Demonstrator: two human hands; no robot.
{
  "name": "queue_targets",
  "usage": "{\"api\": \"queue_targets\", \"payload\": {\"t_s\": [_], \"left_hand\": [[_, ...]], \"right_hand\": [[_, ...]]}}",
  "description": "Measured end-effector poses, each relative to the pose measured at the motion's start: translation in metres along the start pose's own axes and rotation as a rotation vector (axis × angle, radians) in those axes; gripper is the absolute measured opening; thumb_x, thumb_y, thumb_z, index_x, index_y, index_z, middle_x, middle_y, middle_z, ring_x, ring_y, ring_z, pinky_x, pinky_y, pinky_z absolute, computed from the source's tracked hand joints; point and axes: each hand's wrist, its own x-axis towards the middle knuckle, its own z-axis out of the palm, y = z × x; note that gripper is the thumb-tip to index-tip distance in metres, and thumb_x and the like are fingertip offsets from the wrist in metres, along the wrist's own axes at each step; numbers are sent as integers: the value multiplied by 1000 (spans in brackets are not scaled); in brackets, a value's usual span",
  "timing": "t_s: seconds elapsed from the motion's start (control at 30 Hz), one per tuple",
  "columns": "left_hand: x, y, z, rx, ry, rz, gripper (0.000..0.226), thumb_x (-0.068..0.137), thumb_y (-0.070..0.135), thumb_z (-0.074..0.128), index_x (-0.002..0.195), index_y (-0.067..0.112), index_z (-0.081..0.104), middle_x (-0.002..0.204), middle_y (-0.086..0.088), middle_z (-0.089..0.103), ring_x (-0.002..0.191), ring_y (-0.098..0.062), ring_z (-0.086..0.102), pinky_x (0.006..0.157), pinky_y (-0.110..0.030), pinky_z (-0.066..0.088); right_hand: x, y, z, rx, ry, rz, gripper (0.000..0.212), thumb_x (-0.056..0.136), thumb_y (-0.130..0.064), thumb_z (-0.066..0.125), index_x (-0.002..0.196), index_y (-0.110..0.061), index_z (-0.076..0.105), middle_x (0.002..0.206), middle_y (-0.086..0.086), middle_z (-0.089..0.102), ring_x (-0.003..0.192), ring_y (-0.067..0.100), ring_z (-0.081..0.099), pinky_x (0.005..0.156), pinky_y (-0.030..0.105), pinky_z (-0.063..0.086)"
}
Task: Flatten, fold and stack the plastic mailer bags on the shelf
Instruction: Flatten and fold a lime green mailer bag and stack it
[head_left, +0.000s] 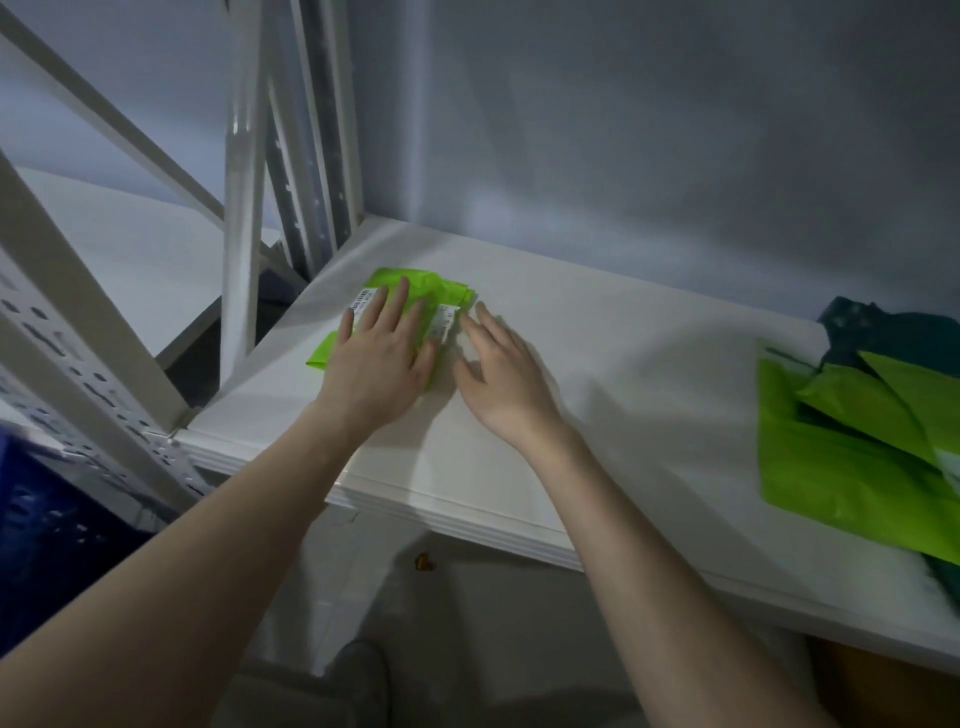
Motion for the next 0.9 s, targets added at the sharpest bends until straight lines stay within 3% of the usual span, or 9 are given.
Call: {"api": "queue_targets", "payload": {"t_s": [0.27, 0.5, 0.63, 0.9], "left_hand": [[7, 66, -10, -123, 45, 96, 52, 98, 38, 34, 146, 18, 29, 158, 1, 11, 146, -17, 5, 116, -42, 7], [6, 159, -13, -235, -11, 228, 54, 98, 41, 29, 148, 21, 23, 158, 5, 6, 146, -13, -1, 117, -37, 1], [-4, 219, -13, -336, -18, 346, 53, 97, 41, 33, 146, 20, 28, 158, 4, 12, 146, -14, 4, 117, -37, 6], [-26, 314, -1, -447, -49, 563, 73, 81, 57, 27, 139, 15, 42, 152, -2, 31, 143, -20, 22, 115, -41, 21]], "right_hand": [[-42, 64, -79, -103, 134, 80, 49, 96, -27, 45, 143, -14, 36, 155, 5, 25, 142, 18, 22, 116, 31, 16], [-105, 129, -143, -175, 220, 224, 48, 96, -25, 47, 141, -12, 40, 153, 6, 29, 140, 21, 26, 114, 31, 19], [-146, 161, -174, -202, 281, 311, 46, 95, -23, 47, 139, -12, 43, 152, 5, 31, 140, 20, 26, 115, 30, 19], [-213, 212, -222, -221, 386, 446, 42, 93, -15, 50, 134, -9, 49, 145, 5, 40, 135, 19, 34, 112, 31, 26]]}}
